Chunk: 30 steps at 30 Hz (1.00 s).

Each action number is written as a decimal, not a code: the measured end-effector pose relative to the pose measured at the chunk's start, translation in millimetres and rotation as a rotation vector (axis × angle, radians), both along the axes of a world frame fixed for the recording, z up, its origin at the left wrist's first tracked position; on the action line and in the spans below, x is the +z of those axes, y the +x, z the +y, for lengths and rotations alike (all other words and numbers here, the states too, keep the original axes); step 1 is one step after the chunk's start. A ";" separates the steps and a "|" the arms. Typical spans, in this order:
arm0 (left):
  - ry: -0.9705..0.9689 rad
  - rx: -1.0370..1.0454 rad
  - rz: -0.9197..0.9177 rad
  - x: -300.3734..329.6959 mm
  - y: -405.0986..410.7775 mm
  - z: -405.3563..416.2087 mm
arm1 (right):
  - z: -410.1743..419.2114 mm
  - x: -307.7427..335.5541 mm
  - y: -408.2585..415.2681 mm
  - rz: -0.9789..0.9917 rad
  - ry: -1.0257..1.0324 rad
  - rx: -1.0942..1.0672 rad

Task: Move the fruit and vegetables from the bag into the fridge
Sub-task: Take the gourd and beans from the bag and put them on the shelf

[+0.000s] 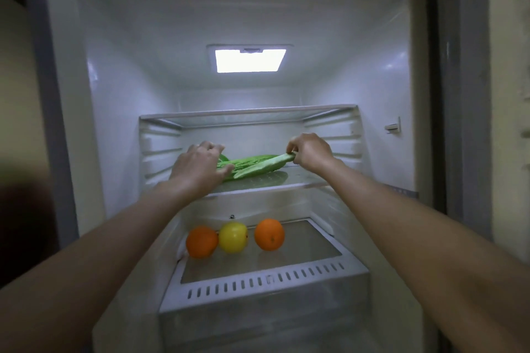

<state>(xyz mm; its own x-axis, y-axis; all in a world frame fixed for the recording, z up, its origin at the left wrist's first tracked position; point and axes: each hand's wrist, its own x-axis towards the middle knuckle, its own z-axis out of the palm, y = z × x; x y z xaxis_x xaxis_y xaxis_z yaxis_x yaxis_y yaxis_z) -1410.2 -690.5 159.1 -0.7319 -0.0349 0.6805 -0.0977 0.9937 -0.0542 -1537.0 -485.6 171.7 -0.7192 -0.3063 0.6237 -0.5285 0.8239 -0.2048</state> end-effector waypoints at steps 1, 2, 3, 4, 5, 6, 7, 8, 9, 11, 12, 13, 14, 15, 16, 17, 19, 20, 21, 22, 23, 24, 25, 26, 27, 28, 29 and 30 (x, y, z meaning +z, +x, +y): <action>0.009 -0.004 0.010 -1.8 5.2 0.6 | -4.6 3.4 -3.7 -0.024 0.044 0.014; 0.007 -0.010 0.022 -4.0 9.6 1.5 | -8.8 5.8 -8.7 -0.045 0.073 0.023; -0.005 -0.014 0.035 -6.4 12.5 2.1 | -12.7 7.7 -14.9 -0.065 0.091 0.032; -0.022 -0.015 0.045 -8.8 14.8 2.2 | -16.1 9.3 -21.1 -0.085 0.104 0.045; -0.033 -0.011 0.051 -11.0 16.6 2.3 | -18.8 10.6 -27.5 -0.104 0.117 0.057; -0.038 -0.004 0.052 -12.4 17.3 2.5 | -20.3 11.5 -33.5 -0.119 0.132 0.064; -0.038 0.001 0.051 -13.2 16.6 2.7 | -21.1 12.0 -40.1 -0.130 0.140 0.070; -0.035 0.005 0.047 -13.7 15.5 2.9 | -21.5 11.7 -47.1 -0.137 0.140 0.071; -0.033 0.006 0.044 -13.8 14.0 3.1 | -22.1 11.0 -54.2 -0.145 0.134 0.074; -0.029 0.004 0.044 -13.8 9.8 3.5 | -23.6 7.7 -67.9 -0.158 0.127 0.077; -0.027 0.004 0.044 -13.5 7.6 3.4 | -24.4 5.9 -72.6 -0.159 0.128 0.078; -0.027 0.010 0.041 -13.1 5.2 3.2 | -25.4 4.5 -76.7 -0.158 0.128 0.086; -0.030 0.022 0.036 -12.9 3.0 2.7 | -25.9 3.4 -79.3 -0.154 0.132 0.100; -0.032 0.038 0.031 -12.9 1.3 1.9 | -26.5 3.0 -80.7 -0.150 0.135 0.115; -0.030 0.052 0.027 -12.9 0.1 0.5 | -26.8 3.1 -81.6 -0.144 0.137 0.126; -0.026 0.063 0.021 -13.1 -0.7 -0.9 | -26.6 3.8 -83.0 -0.140 0.137 0.135; -0.012 0.073 0.009 -13.4 -0.7 -2.8 | -25.1 5.4 -82.9 -0.130 0.128 0.147; -0.007 0.074 0.005 -13.9 0.2 -3.6 | -24.3 6.1 -79.9 -0.122 0.125 0.146; -0.007 0.074 0.004 -14.6 1.5 -3.9 | -23.4 6.8 -75.9 -0.112 0.122 0.141; -0.009 0.072 0.004 -15.4 3.2 -4.0 | -22.4 7.5 -70.6 -0.101 0.117 0.135; -0.008 0.070 0.007 -16.0 4.8 -4.2 | -21.8 8.1 -64.2 -0.095 0.107 0.134; -0.002 0.064 0.010 -16.6 6.5 -4.3 | -21.4 8.4 -56.4 -0.092 0.097 0.132; 0.009 0.056 0.010 -17.3 8.0 -4.4 | -21.1 8.3 -47.4 -0.087 0.092 0.128; 0.021 0.045 0.007 -18.2 9.2 -4.4 | -20.4 7.8 -37.2 -0.073 0.088 0.119; 0.030 0.034 0.002 -19.3 9.9 -4.2 | -19.8 6.7 -26.3 -0.052 0.079 0.109; 0.035 0.024 -0.004 -20.6 10.4 -3.6 | -18.8 4.9 -14.5 -0.026 0.063 0.100; 0.036 0.016 -0.004 -22.0 10.4 -2.4 | -17.4 2.0 -2.4 -0.001 0.040 0.093; 0.033 0.014 0.001 -23.9 10.1 -0.5 | -15.7 -1.9 10.0 0.019 0.020 0.087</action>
